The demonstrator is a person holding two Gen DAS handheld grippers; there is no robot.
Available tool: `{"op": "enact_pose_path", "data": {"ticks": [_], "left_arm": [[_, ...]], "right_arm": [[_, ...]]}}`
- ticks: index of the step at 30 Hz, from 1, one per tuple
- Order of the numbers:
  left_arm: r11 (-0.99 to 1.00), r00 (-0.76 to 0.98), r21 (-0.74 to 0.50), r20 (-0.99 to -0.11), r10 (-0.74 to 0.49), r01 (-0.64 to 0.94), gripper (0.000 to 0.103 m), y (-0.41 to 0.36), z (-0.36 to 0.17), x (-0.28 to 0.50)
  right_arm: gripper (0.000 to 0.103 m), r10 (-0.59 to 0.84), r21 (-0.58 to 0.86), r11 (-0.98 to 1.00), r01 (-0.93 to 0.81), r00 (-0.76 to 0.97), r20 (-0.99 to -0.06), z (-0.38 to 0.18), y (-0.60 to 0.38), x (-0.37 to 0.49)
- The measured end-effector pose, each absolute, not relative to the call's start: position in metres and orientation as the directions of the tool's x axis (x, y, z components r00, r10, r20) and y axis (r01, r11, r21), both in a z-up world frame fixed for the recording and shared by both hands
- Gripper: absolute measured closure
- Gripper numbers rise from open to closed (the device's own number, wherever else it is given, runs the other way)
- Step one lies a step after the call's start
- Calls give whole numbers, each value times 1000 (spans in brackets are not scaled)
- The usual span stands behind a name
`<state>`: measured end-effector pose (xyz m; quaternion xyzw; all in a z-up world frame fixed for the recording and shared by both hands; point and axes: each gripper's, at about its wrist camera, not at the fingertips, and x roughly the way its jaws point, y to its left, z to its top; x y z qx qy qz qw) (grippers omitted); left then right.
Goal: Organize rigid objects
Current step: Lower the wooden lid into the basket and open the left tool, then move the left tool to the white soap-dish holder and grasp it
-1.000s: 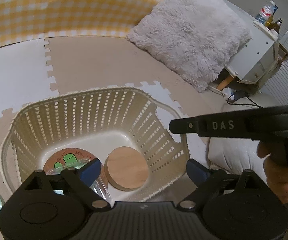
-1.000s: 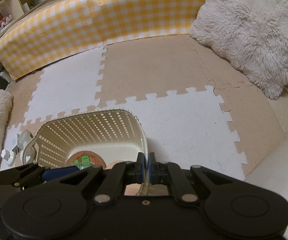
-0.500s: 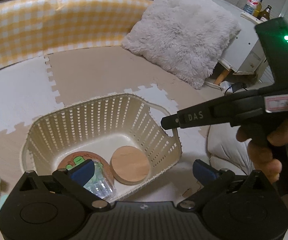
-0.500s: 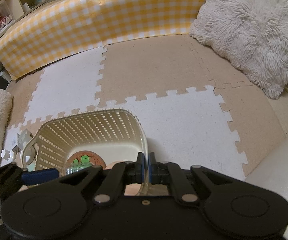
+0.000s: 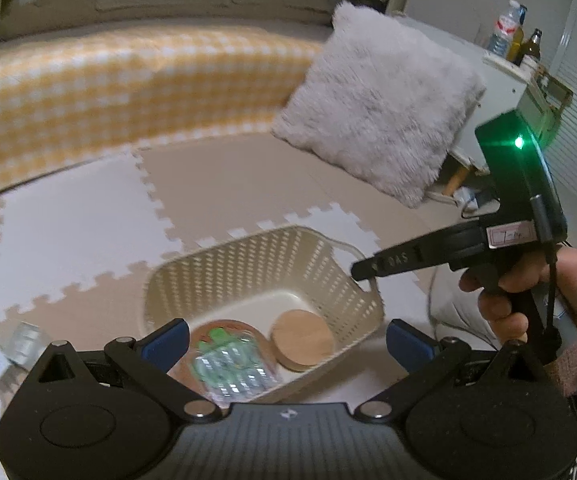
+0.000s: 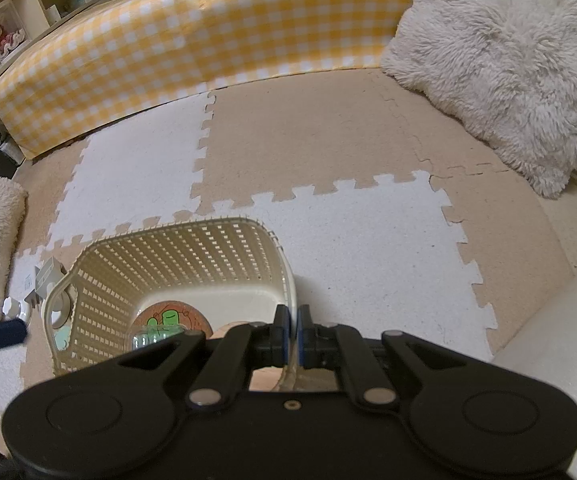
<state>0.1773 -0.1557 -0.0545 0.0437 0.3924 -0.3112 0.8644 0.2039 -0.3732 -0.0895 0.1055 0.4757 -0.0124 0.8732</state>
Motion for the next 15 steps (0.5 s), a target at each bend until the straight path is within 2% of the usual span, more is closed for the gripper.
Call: {"op": "enact_pose_path", "data": {"ticks": [8,15], "left_arm": [[874,581,-169,-688,-435,455,0,-110,-43,178],[943,657,-183,-679,-326,279,0,-73,-41,204]], "right_arm": [[98,75,167,979,121,547,-834,-90,-372,204],[98,74,165,979,120,547,-834,-90,-371,204]]}}
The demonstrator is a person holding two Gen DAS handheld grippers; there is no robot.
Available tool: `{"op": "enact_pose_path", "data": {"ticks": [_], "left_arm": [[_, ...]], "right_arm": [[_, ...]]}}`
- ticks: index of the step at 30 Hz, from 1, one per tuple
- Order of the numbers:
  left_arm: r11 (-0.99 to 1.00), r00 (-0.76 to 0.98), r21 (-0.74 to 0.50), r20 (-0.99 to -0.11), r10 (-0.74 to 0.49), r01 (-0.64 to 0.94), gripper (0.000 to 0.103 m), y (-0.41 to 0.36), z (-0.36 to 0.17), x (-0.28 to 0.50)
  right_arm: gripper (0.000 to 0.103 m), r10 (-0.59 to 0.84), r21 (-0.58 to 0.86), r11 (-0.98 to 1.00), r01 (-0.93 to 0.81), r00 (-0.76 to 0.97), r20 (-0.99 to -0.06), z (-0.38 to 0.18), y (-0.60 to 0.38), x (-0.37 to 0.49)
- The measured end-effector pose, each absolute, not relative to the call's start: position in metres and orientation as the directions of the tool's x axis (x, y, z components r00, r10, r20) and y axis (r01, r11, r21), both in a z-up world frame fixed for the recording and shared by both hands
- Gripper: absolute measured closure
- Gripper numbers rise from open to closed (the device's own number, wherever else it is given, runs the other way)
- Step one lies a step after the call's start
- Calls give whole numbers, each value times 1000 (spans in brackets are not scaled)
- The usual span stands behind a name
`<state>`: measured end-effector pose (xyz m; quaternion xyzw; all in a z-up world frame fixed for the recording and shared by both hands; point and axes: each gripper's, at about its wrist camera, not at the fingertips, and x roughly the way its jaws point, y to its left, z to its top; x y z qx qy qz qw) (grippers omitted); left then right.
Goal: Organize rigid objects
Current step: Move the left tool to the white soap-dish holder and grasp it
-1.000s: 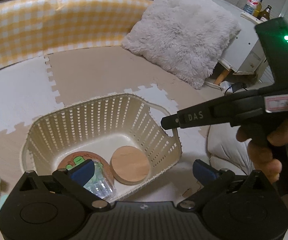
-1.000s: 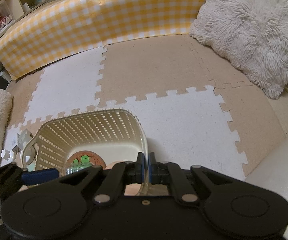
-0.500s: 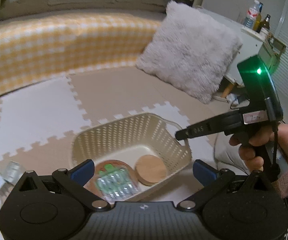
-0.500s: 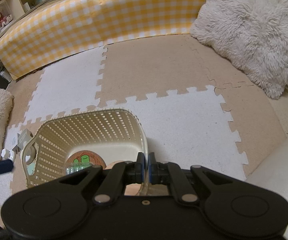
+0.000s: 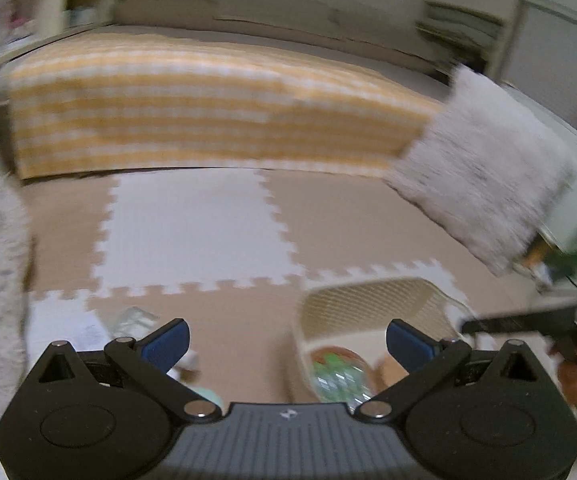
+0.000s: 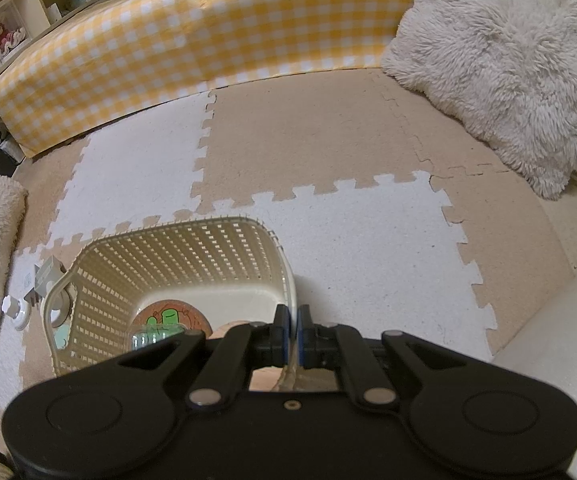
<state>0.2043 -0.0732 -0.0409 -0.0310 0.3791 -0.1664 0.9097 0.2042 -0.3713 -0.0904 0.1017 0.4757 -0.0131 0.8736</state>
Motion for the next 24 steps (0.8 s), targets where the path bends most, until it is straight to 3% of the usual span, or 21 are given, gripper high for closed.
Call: {"op": "enact_pose_path", "data": {"ticks": [12,24], "left_arm": [[940,629,-324,-754,-189,-106,0,-10,-89,251],[897,616,-384,-768,-177,-221,9,-10,-139,279]], "right_arm": [[98,78,170,978,118,549,-832,-91,-371,204],[98,85,176,978,115,551,-830,-90,-372,203]]}}
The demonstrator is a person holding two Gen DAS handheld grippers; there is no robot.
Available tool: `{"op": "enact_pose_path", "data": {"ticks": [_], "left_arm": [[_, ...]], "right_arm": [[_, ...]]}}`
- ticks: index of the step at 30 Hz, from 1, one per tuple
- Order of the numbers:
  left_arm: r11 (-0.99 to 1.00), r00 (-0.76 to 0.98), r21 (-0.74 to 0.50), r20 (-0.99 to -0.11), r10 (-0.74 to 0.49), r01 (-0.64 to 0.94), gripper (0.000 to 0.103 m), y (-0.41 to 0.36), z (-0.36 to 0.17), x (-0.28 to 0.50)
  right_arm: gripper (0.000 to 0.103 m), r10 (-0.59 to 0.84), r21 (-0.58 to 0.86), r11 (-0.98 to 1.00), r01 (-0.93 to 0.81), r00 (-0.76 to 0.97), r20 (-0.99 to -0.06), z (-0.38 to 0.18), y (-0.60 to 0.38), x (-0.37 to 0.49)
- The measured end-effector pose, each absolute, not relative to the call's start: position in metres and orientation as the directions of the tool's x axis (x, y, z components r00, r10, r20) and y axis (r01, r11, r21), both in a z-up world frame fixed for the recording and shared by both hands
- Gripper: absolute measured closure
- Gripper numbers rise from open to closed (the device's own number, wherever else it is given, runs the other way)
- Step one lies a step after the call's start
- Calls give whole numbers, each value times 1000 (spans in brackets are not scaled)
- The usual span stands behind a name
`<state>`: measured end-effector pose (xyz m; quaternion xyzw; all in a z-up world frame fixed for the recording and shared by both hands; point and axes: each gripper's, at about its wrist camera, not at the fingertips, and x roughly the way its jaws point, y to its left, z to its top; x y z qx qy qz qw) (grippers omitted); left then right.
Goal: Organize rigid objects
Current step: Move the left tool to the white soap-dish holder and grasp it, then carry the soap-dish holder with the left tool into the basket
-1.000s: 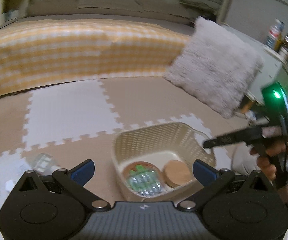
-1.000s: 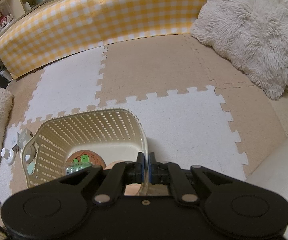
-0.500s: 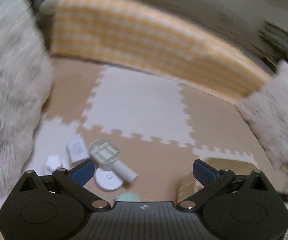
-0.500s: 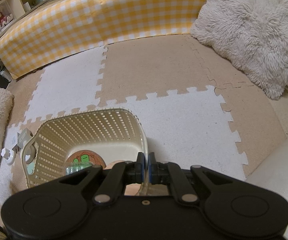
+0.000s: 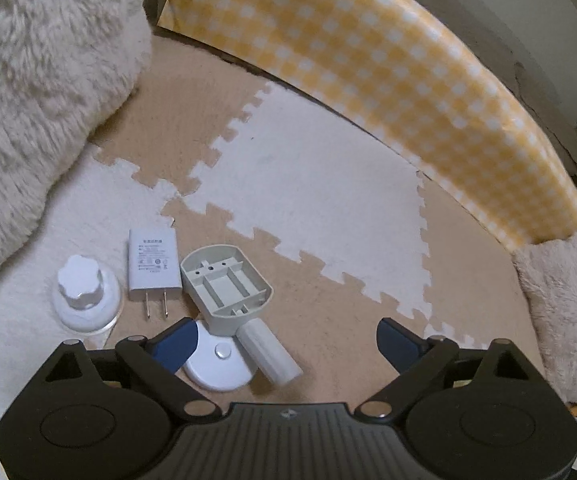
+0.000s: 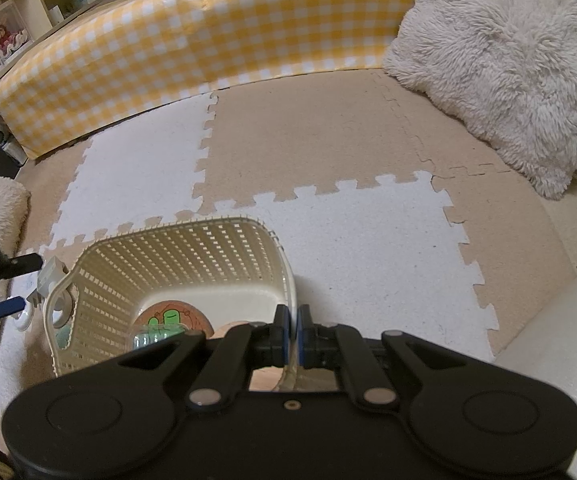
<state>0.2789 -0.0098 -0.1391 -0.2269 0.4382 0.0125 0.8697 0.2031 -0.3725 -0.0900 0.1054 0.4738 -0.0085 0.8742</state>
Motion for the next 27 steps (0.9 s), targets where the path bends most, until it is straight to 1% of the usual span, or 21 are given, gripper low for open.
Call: {"op": "enact_pose_path", "data": {"ticks": [4,8,10,12,13,16,18,20,27], "left_arm": [[925,607,-307,-786,-114,-225,11,-18,-150,288],[921,607,-301,-789,-97,-245,16,-19,-156,295],[930,609,-273,-790,-71,-246,20,-21,-156,297],[941,607,-234,-794,-39,-246,28,-24,-156,300],[942,605,-226,-796,-32,-246,29,-24,-156,300],[941,595,-218,-804,-23,-258,39,-20,-159,302],[940,584,-210,-811,-15,-269,48,-17,-162,302],[939,584,-207,-812,-9,-274,53,-13,-162,301],[946,605,-220,-796,-32,-239,54,-15,-157,297]], "right_arm": [[98,88,178,977,114,547,-832,-91,-373,204],[98,87,173,979,110,544,-835,-92,-372,205],[98,87,172,979,108,543,-835,-92,-372,206],[98,88,173,979,107,544,-835,-92,-372,205],[98,88,173,979,107,544,-835,-92,-373,205],[98,87,172,979,106,544,-835,-92,-373,205],[98,88,173,979,107,544,-835,-92,-373,205],[98,88,172,979,107,544,-835,-92,-373,205],[98,88,174,979,107,544,-834,-93,-373,205]]}}
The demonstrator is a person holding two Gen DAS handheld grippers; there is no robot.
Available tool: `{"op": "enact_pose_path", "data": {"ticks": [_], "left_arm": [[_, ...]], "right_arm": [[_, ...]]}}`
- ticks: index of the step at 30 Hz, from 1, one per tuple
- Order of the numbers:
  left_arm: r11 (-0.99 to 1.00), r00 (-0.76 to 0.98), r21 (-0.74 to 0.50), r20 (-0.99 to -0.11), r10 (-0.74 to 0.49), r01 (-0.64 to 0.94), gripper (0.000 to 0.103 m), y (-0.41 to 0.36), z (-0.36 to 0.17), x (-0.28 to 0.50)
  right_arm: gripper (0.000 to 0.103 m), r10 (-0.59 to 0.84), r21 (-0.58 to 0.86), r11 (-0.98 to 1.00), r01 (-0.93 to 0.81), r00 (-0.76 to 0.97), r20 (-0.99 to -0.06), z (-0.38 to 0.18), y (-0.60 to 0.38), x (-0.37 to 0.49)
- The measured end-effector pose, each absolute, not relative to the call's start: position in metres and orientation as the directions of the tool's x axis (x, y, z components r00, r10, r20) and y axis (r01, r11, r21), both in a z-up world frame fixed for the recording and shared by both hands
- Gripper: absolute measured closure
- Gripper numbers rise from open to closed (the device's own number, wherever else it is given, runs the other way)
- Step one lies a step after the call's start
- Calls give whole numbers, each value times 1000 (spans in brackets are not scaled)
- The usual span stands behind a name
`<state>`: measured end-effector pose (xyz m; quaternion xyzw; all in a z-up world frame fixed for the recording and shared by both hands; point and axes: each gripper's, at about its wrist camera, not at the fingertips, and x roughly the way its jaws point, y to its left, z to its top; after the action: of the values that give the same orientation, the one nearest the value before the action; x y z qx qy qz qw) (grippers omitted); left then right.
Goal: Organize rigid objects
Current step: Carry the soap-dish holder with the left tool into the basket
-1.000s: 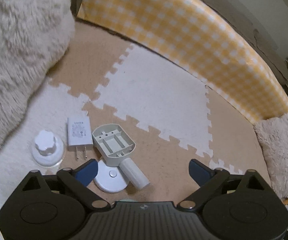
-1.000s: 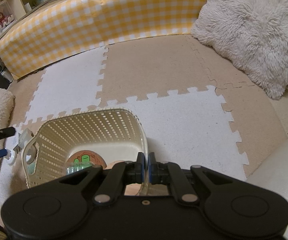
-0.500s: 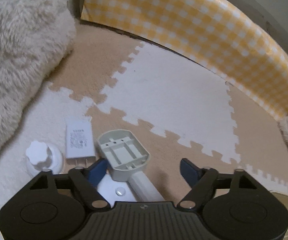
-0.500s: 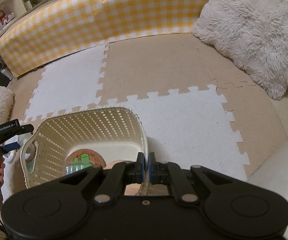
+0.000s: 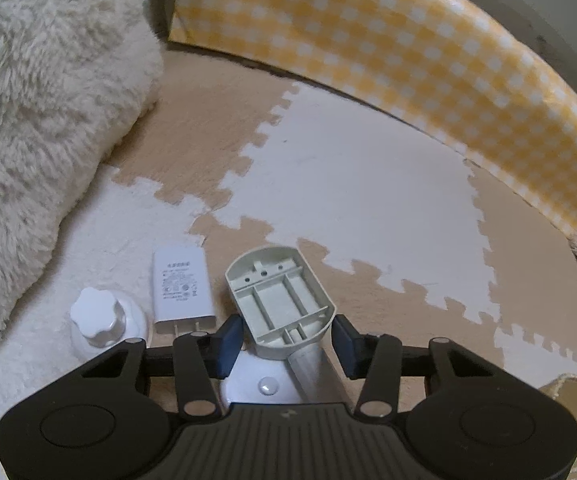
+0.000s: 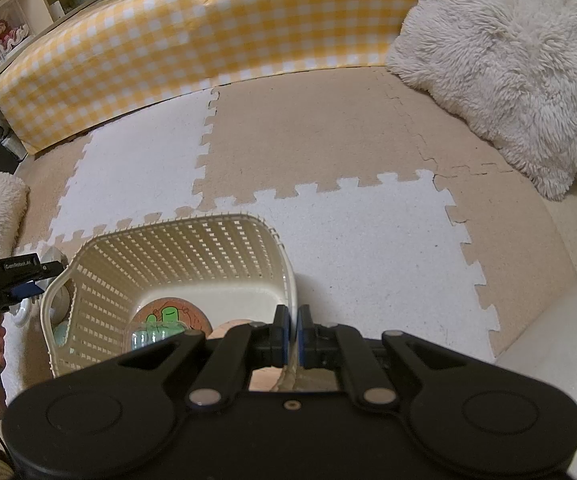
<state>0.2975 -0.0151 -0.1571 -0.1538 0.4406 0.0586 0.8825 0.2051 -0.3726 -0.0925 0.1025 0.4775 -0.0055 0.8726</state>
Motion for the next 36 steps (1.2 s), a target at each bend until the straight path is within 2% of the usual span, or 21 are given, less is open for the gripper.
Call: {"op": "enact_pose_path", "data": {"ticks": [15,28,36], "left_arm": [[963,671,-240,-736,-96,-125,56,-34,-125,285],[958,726,-268,-638,-256,102,56,-74,-70,250],[878,668,-437,-596,-445,195,56,-95,-47,223]], "right_arm": [[98,85,168,980,106,541,-837,-94,-373,205],[98,85,168,980,106,541,-837,-94,-373,205],[98,84,167,980,106,541,-837,-94,-373,205]]}}
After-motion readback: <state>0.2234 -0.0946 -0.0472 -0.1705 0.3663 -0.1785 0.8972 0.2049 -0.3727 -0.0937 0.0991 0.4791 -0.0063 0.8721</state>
